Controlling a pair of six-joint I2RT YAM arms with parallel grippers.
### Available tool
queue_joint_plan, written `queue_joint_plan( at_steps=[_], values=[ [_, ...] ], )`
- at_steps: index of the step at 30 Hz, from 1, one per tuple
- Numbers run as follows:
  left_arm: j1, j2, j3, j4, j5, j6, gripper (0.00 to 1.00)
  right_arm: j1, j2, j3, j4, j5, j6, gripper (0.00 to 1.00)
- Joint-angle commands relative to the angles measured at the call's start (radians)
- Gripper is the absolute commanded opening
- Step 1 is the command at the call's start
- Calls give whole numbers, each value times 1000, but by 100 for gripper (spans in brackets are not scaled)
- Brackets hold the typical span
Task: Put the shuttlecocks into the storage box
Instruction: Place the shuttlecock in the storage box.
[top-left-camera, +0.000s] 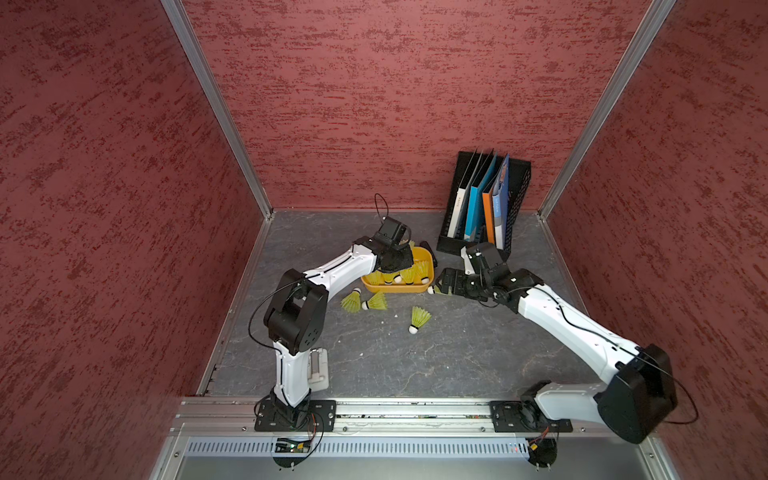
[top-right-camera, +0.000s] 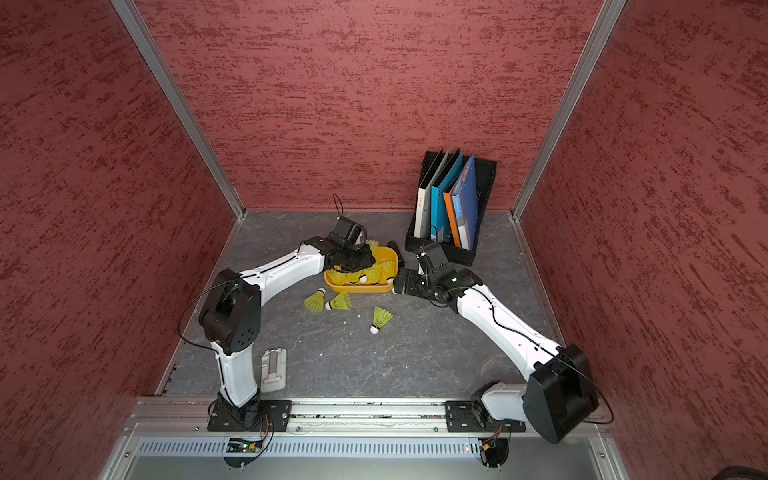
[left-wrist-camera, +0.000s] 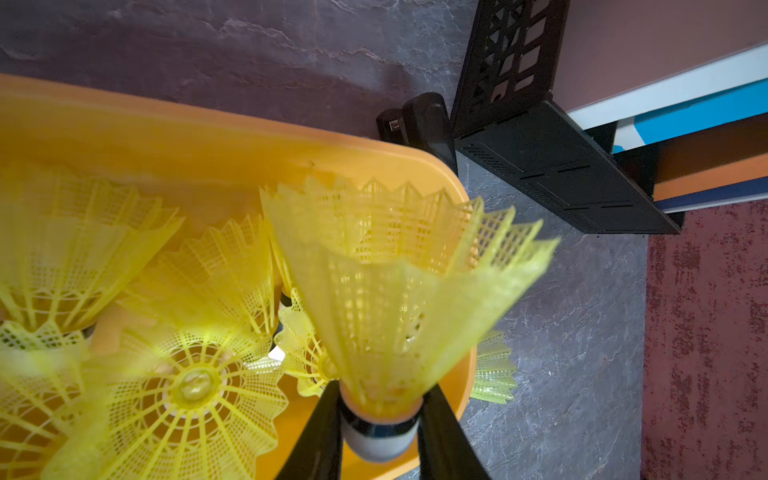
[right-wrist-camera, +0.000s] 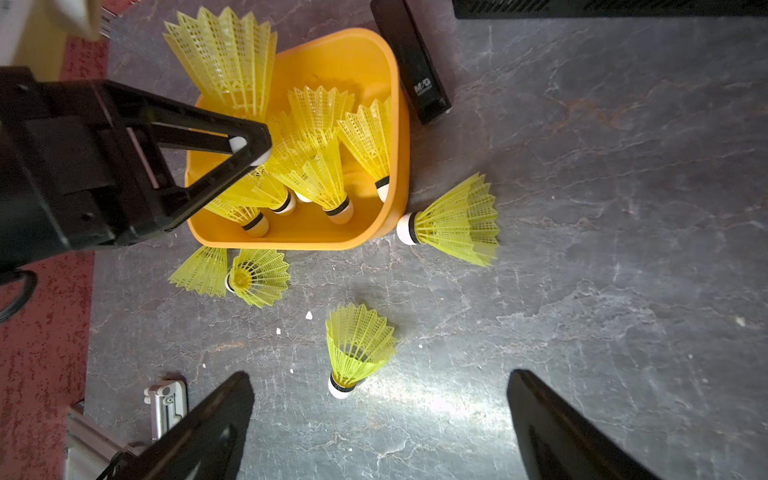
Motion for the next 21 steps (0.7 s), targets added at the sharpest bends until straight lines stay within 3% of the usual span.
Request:
queue_joint_plan(
  at_steps=[1, 13, 21],
  values=[
    [7, 35, 18, -8, 2, 18, 2, -13, 57, 67, 20, -16, -2, 98],
    [8, 58, 32, -15, 13, 18, 3, -42, 279, 262, 2, -79, -1, 99],
    [8, 65, 36, -13, 20, 20, 7, -46, 311, 298, 5, -99, 5, 98]
  ],
)
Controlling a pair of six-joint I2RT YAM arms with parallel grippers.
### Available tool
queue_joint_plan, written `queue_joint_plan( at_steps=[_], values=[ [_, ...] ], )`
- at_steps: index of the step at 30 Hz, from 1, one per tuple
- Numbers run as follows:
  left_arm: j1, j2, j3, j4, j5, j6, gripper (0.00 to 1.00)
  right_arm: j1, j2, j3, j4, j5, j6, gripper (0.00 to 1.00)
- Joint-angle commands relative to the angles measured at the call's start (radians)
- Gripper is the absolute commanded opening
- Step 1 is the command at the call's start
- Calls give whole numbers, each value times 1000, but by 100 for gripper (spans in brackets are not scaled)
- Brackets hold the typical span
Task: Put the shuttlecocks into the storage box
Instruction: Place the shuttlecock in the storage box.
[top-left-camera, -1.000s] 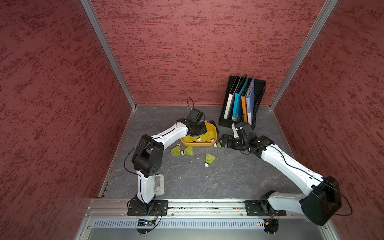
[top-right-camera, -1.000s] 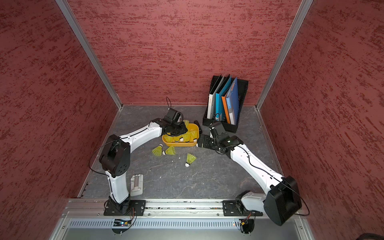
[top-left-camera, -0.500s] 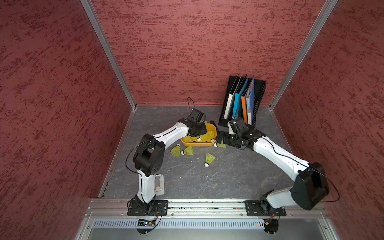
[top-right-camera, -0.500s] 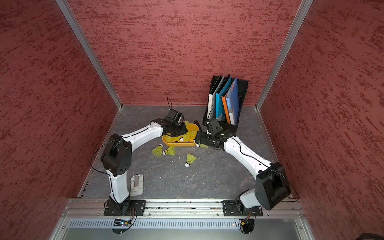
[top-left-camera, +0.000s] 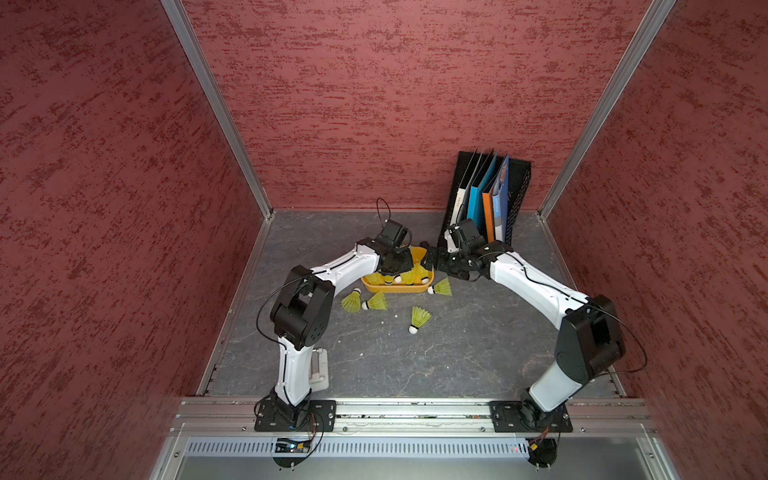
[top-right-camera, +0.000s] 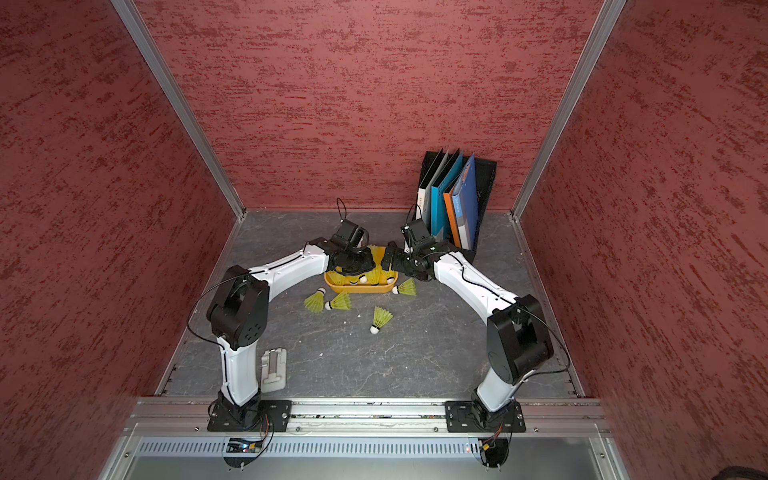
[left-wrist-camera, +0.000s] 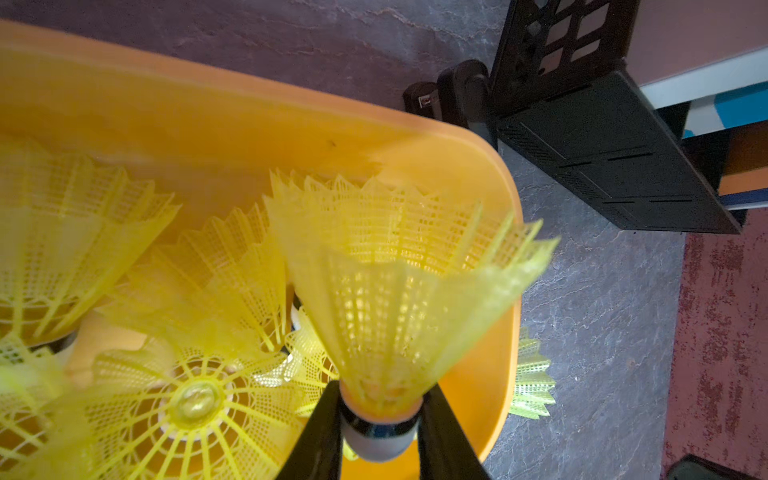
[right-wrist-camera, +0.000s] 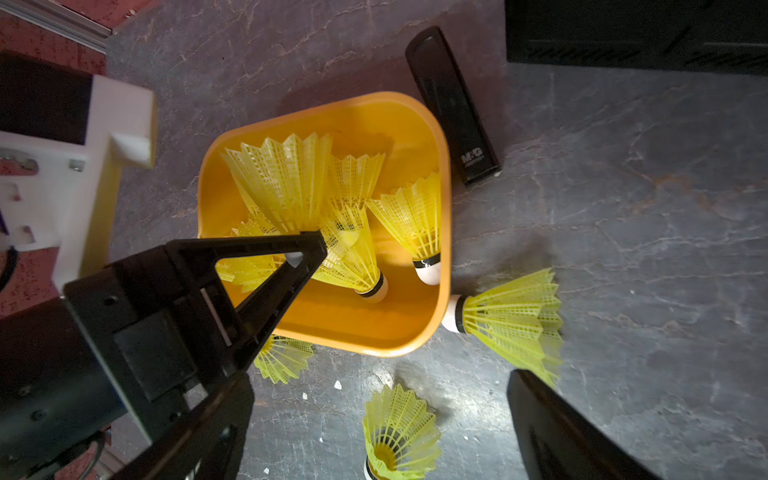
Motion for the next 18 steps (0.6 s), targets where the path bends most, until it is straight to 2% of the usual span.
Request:
queue_joint_plan(
  at_steps=[1, 7, 18],
  values=[
    [4, 11, 26, -1, 12, 20, 9, -9, 2, 10, 6, -20, 7, 98],
    [3, 1, 28, -18, 13, 23, 37, -10, -10, -13, 11, -17, 10, 98],
    [3, -54, 17, -23, 13, 17, 43, -9, -4, -8, 17, -16, 10, 99]
  ],
)
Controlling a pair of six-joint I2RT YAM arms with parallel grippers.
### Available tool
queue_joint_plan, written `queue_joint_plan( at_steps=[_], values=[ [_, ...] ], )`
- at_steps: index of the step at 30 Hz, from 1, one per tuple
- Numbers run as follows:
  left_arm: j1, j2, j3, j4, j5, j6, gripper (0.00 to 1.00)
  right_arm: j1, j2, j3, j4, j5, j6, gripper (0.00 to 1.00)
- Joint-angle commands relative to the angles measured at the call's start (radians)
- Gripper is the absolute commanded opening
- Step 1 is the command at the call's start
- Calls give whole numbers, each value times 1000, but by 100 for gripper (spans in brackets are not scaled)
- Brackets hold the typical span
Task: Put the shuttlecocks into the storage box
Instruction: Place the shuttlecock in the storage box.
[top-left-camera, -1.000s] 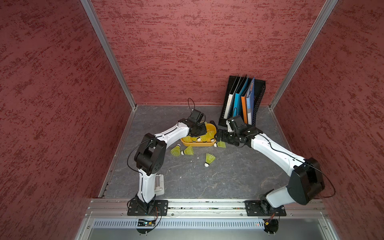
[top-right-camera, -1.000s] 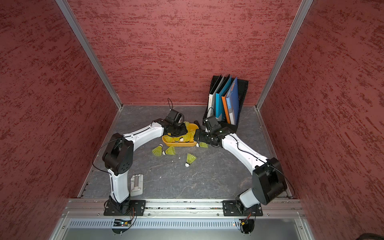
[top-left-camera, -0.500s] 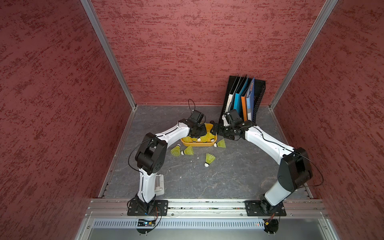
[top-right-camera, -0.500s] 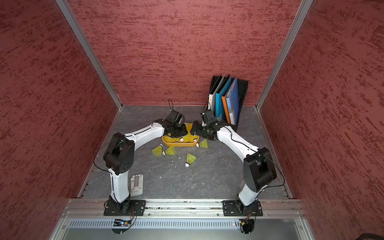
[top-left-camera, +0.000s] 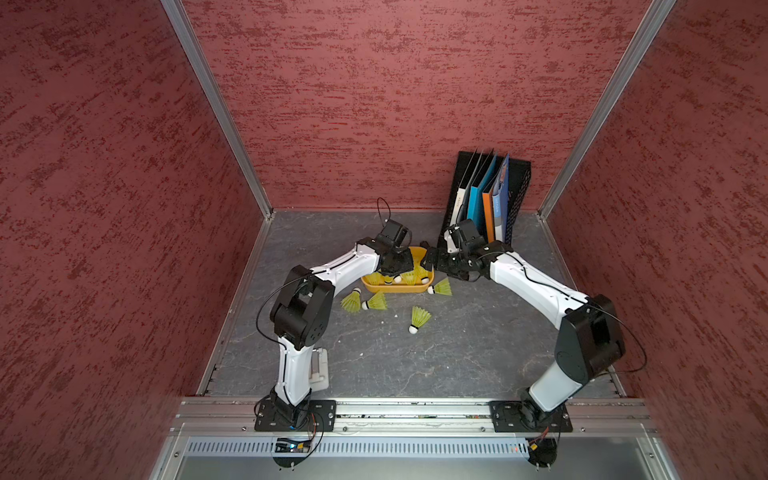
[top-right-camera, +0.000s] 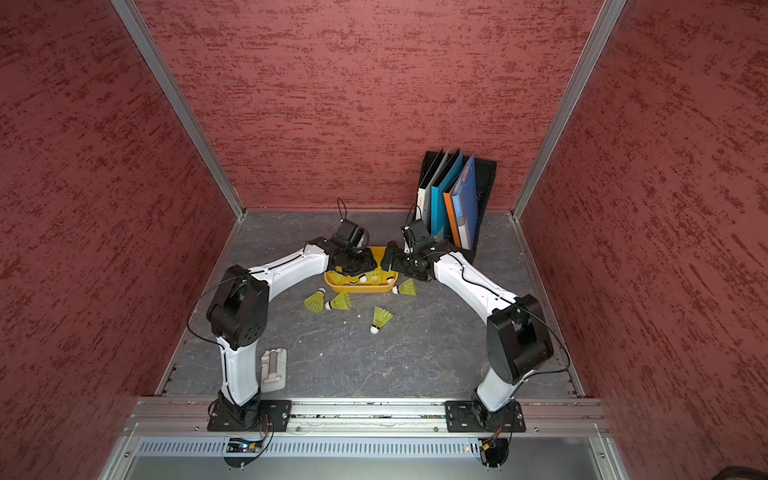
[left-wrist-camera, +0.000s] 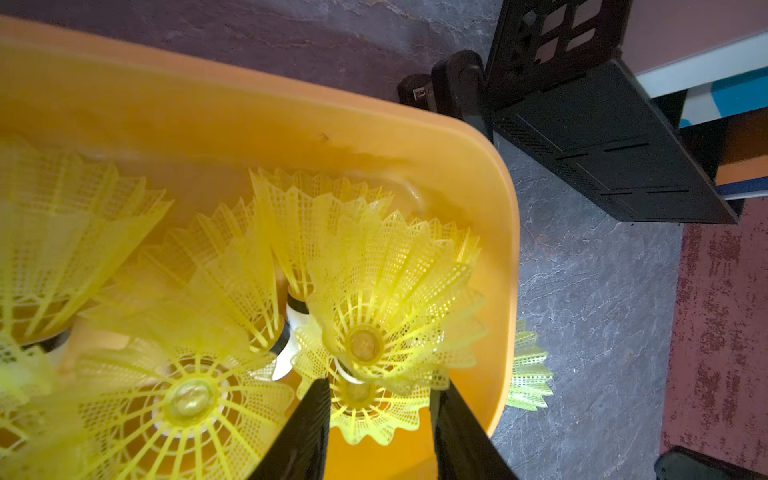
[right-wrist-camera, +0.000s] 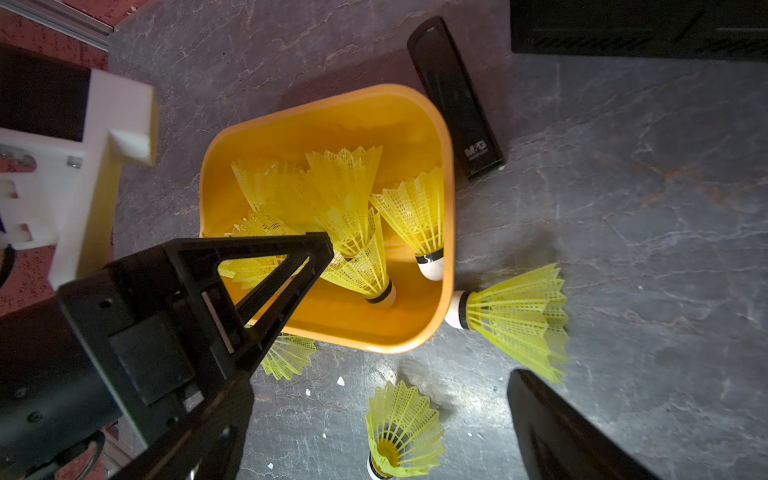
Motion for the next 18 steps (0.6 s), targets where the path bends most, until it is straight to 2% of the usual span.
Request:
queue_joint_plan(
  at_steps=[1, 11, 18],
  values=[
    [4, -54, 15, -15, -2, 6, 43, -9, -6, -2, 18, -7, 3, 99],
    [4, -133, 16, -47, -16, -1, 62, -9, -32, -18, 16, 28, -7, 98],
    [6, -214, -38, -26, -28, 16, 69, 6, -97, -68, -14, 105, 8, 98]
  ],
)
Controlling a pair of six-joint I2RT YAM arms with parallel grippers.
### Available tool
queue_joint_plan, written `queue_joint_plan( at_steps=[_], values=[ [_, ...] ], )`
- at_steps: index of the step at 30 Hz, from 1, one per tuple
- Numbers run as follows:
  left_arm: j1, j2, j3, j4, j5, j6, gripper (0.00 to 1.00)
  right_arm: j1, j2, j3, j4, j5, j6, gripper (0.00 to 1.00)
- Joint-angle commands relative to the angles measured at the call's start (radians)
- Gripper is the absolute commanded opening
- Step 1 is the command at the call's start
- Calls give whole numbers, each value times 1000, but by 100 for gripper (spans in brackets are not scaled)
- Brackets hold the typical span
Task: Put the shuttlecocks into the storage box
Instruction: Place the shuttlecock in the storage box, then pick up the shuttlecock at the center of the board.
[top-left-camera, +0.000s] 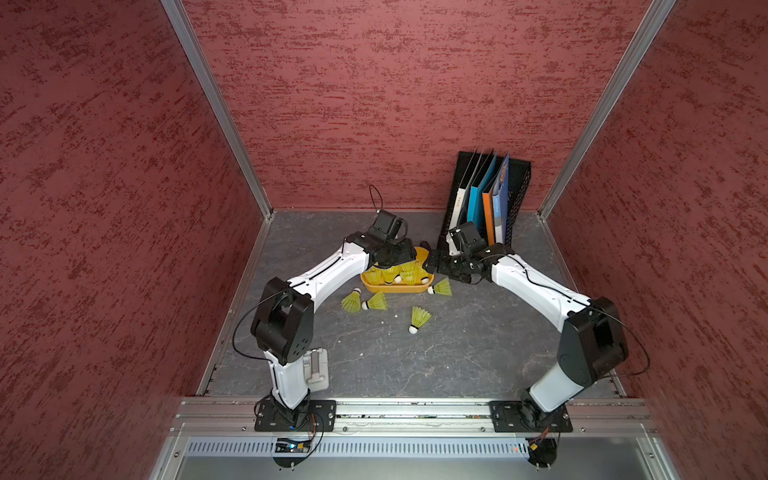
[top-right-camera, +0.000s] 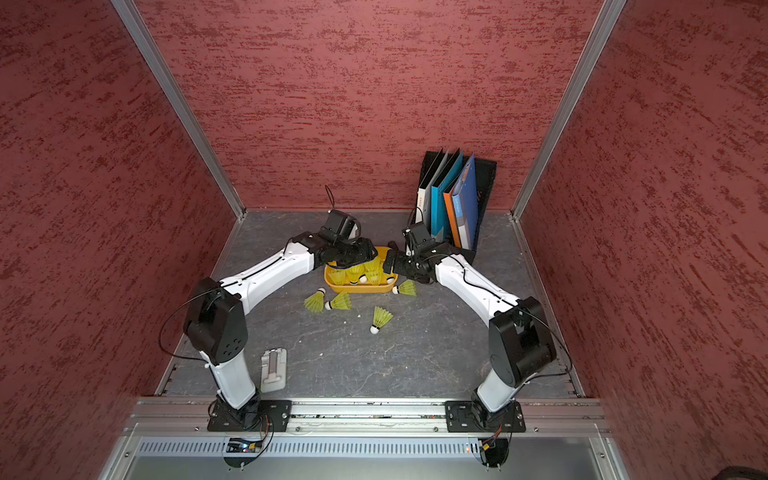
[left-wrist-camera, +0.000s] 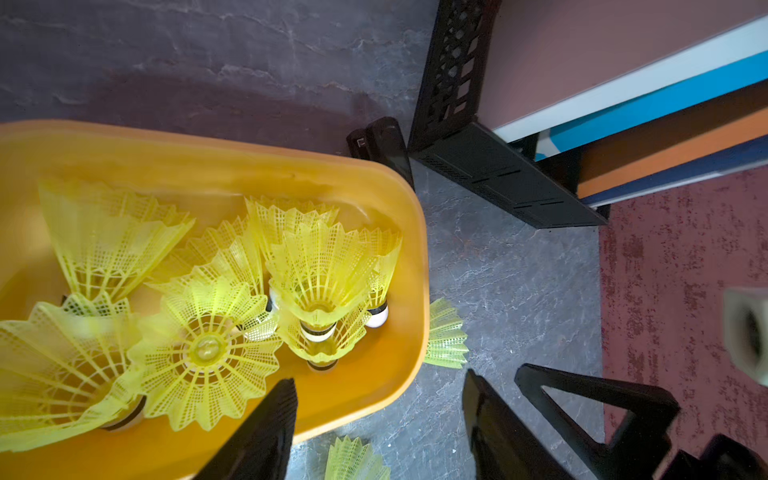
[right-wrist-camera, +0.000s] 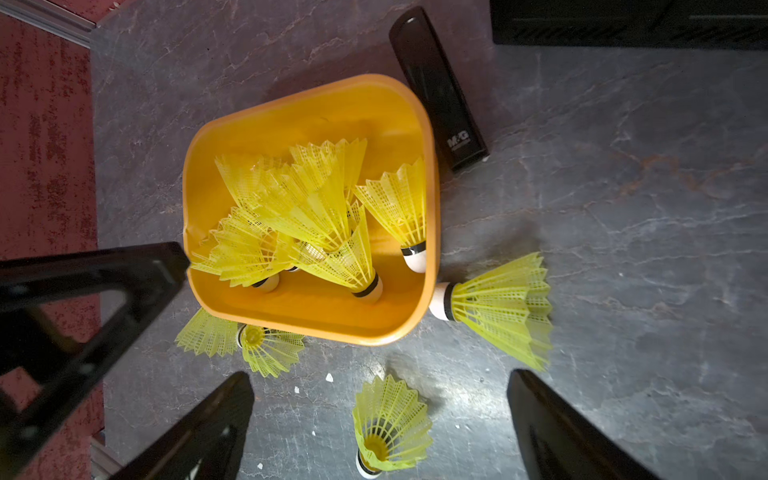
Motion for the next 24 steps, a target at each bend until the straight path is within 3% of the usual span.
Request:
queue_joint_plan(
  at_steps=[1, 8, 12, 19, 24],
  values=[
    [7, -53, -43, 12, -14, 20, 70, 18, -77, -36, -19, 88, 17, 98],
    [33, -216, -257, 97, 89, 96, 77, 157, -249, -234, -3, 228, 169, 96],
    [53, -342, -373, 58, 118, 157, 80, 278, -298, -316, 4, 299, 289, 92],
    [82, -563, -547, -14, 182, 189, 81, 514, -242, -365, 28, 401, 493, 85],
    [85, -682, -655, -48, 257, 208, 84, 612, -159, -359, 62, 485, 620, 79]
  ],
)
